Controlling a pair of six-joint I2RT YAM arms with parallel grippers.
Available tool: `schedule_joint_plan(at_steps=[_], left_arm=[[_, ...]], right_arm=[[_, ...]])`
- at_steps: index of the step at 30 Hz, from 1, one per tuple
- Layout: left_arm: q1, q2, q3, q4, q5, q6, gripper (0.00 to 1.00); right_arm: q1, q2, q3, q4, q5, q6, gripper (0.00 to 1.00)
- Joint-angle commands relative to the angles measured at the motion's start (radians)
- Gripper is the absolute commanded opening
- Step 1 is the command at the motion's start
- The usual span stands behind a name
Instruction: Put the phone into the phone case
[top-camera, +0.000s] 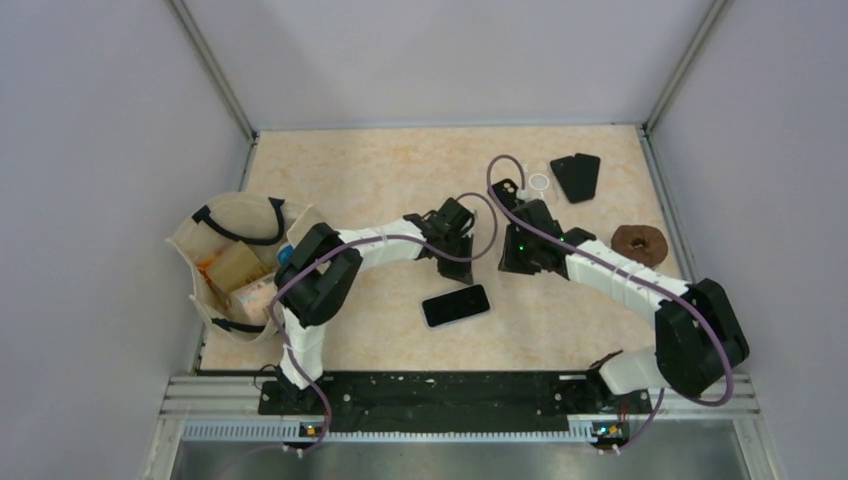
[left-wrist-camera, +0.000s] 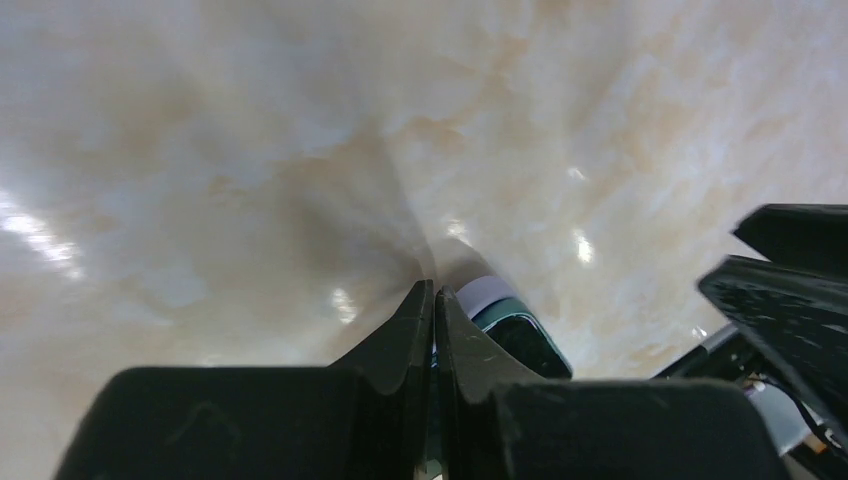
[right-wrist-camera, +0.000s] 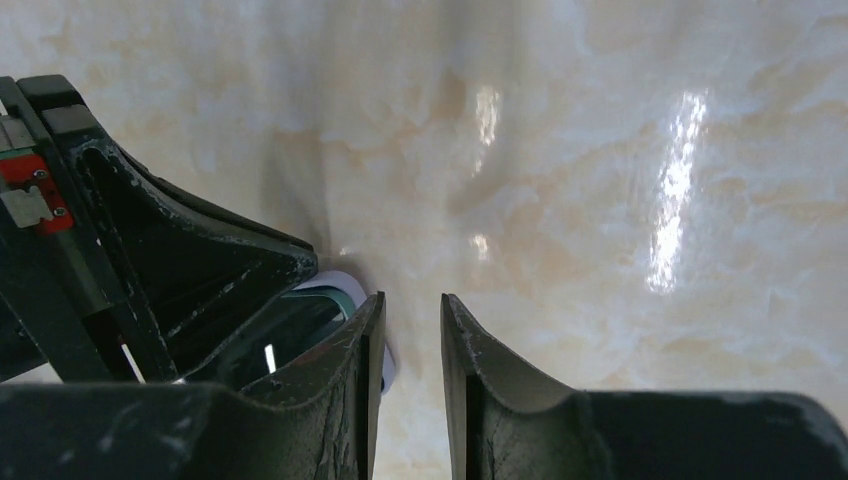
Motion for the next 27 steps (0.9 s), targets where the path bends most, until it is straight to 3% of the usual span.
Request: schedule_joint_plan(at_steps=[1, 11, 18, 27], left_arm=[[-0.045, -0.043, -0.033, 0.073, 0.096, 0.008, 0.11], [0.062, -0.285, -0.036, -0.034, -0.12, 0.044, 0.2], [0.07, -0.415, -0.182, -0.118, -0.164, 0.01, 0.21], [0.07, -0.505, -0.393, -0.025, -0.03, -0.046, 0.25]], right_arm=[[0.004, -0.082, -0.066, 0.03, -0.05, 0.012, 0.27], [0.118, -0.131, -0.126, 0.044, -0.102, 0.014, 0.46], [0.175, -0.08, -0.125, 0.042, -0.09, 0.03, 0.43], [0.243, -0.01, -0.113, 0.025, -0.067, 0.053, 0.38]])
